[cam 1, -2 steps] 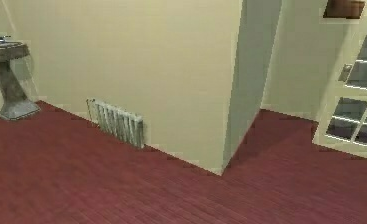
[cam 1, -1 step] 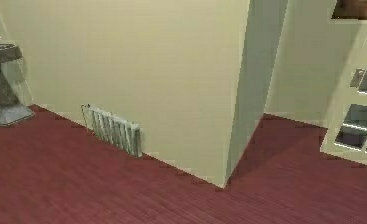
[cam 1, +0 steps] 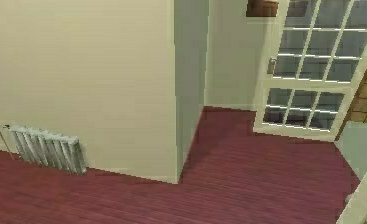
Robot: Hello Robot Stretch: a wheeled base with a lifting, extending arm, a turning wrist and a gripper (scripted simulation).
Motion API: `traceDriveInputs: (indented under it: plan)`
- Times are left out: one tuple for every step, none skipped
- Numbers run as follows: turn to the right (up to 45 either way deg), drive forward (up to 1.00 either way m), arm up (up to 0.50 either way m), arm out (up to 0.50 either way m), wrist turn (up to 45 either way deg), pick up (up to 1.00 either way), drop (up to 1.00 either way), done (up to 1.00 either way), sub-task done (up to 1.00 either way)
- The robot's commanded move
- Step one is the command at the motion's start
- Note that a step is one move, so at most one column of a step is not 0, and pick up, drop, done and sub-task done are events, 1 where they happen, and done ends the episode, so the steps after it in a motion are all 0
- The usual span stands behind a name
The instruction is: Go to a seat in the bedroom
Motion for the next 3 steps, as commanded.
traceDriveInputs:
  plan:
    - [0.0, 0.75, 0.0, 0.0, 0.0, 0.0, 0.0, 0.0, 0.0]
    - [45.0, 0.0, 0.0, 0.0, 0.0, 0.0, 0.0, 0.0, 0.0]
    - [24.0, 0.0, 0.0, 0.0, 0.0, 0.0, 0.0, 0.0, 0.0]
